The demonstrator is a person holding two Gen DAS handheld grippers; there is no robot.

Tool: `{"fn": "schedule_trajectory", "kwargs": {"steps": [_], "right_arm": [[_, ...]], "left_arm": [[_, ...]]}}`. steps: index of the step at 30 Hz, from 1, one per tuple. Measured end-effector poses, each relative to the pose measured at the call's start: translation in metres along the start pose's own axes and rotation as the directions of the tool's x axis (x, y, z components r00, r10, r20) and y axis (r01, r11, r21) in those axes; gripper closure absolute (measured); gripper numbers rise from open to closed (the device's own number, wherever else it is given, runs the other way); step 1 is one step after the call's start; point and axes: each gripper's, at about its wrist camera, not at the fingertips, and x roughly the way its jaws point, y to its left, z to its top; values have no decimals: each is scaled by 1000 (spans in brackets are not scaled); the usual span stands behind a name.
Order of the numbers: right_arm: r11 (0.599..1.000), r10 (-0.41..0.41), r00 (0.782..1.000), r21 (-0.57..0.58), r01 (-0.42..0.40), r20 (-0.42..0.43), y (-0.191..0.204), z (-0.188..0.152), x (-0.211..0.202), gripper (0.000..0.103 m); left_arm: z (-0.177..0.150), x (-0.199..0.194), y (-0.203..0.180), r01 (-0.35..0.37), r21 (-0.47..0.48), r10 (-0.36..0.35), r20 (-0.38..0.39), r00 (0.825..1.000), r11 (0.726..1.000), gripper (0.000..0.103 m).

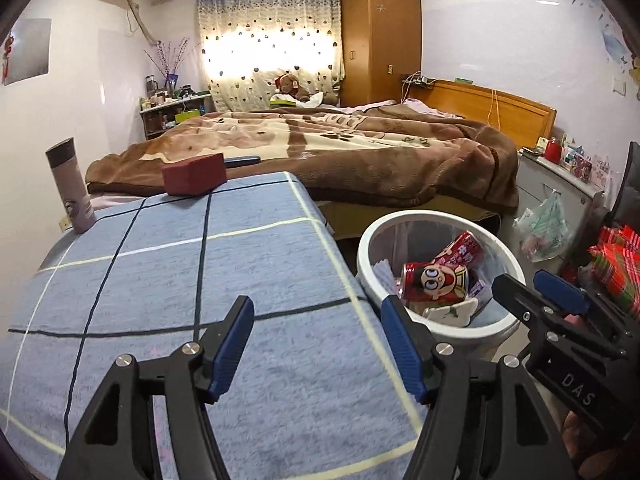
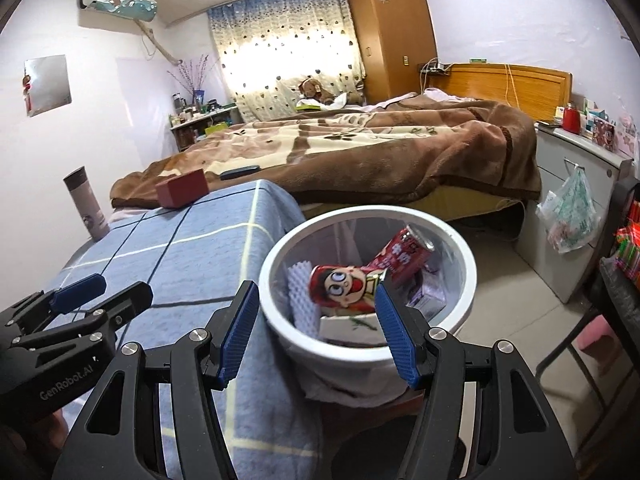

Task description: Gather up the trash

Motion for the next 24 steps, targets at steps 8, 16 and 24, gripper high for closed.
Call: {"fn": "schedule_trajectory", "kwargs": {"steps": [8,16,24], "right_arm": [[1000,21,1000,-18,-21,21,10,-7,-6,41],[1000,6,1000,-28,-5,25,14,-11,-7,41],[1000,-7,999,-27,7,31,17,-12,-9,41]], "left_arm": [[-15,-12,8,-13,-9,14,26,1000,1000,35],[-19,-17,9,-36,-11,36,39,999,999,35],[-21,-16,12,-33,-21,34,27,999,999,35]]}}
